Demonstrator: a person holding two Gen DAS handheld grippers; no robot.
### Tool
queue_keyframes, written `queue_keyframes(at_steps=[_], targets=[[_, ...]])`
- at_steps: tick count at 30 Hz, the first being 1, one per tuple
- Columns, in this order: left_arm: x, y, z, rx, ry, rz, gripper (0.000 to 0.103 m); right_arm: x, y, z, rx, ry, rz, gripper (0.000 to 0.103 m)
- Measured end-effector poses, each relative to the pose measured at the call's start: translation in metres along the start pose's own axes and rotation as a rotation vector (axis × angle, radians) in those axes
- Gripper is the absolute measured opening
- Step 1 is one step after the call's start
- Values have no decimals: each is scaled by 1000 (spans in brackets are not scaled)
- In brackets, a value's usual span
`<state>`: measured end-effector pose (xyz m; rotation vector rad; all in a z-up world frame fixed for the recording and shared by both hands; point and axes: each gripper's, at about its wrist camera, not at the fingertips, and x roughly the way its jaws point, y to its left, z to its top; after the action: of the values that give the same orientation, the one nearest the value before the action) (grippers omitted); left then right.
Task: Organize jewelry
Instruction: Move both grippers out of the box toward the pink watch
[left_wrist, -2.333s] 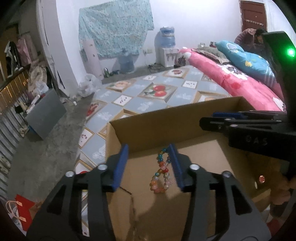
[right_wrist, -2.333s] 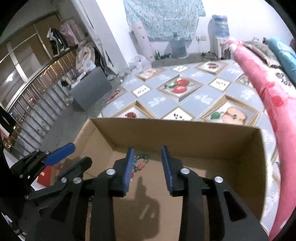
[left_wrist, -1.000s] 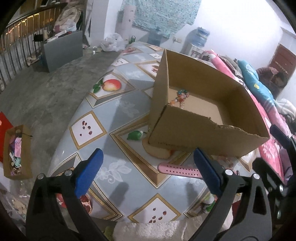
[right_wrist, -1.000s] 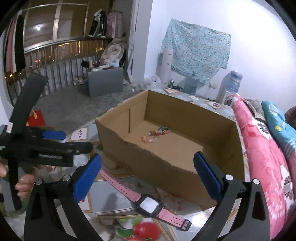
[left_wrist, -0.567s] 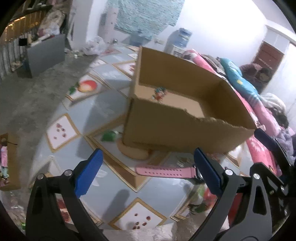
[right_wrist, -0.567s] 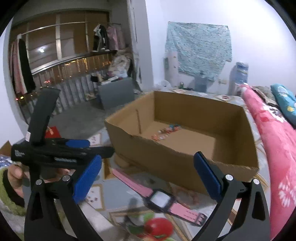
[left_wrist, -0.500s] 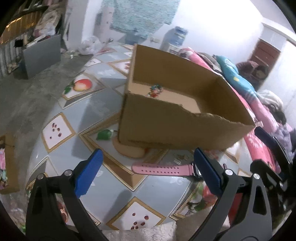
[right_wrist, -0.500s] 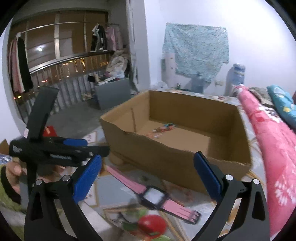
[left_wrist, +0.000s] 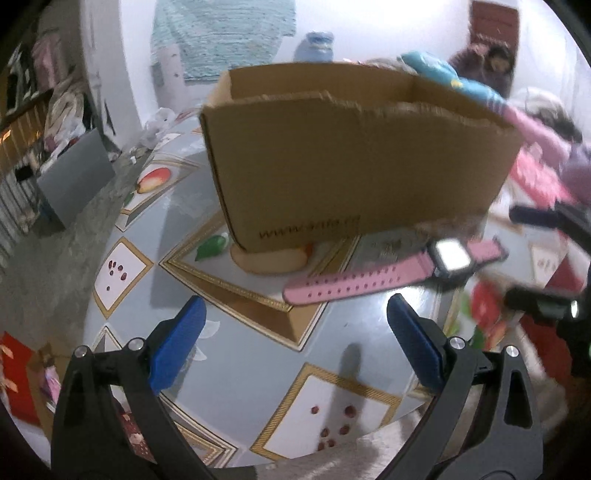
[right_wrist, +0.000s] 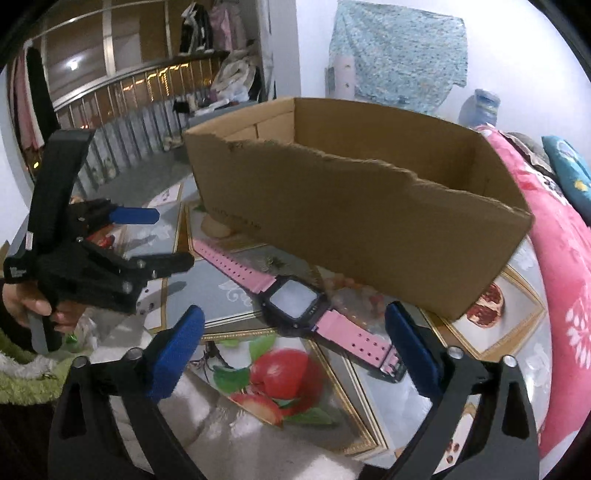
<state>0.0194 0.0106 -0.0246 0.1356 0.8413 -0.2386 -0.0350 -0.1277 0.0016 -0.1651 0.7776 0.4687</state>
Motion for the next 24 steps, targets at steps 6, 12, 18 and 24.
queue_keyframes(at_steps=[6, 12, 18, 24], targets=[[14, -8, -9, 91, 37, 33, 95, 20, 0, 9, -55, 67, 4, 69], [17, -8, -14, 91, 27, 23, 95, 33, 7, 11, -137, 112, 15, 68], [20, 0, -17, 67, 45, -28, 95, 42, 18, 7, -187, 168, 28, 65], [18, 1, -17, 86, 42, -36, 95, 36, 31, 1, -219, 188, 20, 64]])
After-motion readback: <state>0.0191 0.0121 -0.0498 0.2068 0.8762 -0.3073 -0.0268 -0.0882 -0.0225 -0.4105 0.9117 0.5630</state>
